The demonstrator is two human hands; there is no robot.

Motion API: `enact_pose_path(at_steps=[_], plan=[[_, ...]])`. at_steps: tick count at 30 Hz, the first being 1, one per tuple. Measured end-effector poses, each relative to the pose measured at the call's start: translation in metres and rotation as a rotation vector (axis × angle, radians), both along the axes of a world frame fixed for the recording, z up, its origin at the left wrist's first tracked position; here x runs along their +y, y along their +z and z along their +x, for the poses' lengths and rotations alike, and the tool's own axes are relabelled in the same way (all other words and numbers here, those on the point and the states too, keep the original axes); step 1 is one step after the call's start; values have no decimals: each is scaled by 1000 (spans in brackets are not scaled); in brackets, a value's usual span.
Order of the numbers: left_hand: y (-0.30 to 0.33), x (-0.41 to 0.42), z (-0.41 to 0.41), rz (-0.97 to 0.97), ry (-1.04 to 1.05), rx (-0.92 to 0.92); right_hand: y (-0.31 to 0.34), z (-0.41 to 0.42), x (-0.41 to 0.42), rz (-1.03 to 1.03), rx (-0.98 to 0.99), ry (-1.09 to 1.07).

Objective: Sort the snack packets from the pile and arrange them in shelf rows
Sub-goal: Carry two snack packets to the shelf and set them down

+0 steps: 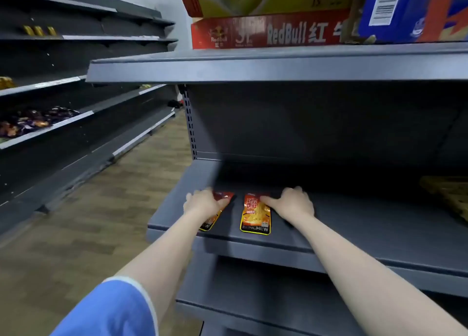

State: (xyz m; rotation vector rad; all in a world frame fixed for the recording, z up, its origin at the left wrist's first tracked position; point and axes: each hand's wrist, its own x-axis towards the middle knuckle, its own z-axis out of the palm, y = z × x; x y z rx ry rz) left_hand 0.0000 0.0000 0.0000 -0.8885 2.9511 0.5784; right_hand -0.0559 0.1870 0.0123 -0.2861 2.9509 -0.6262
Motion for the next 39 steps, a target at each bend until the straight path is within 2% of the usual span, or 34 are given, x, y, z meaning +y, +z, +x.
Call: enact_pose_path(at_steps=[4,10,14,19,25,30,39], plan=[[0,1,-5,-72,49,-45,1,-2,-11,34,-95,-2],[3,-10,-12,132,114,-40,10,-6,-26,36,-243,44],[0,-13,-14,216,99,41,10,-10,-37,-19,-280,45],[1,-25,-7,314,108,127,-1,-15,-49,-189,-292,60],[11,-57,19,565,232,400,-3,-19,-84,-482,-272,96],[28,-107,60,501,343,492,12,-6,-143,-582,-229,249],[27,-230,135,338,517,526,10,35,-297,-543,-259,418]])
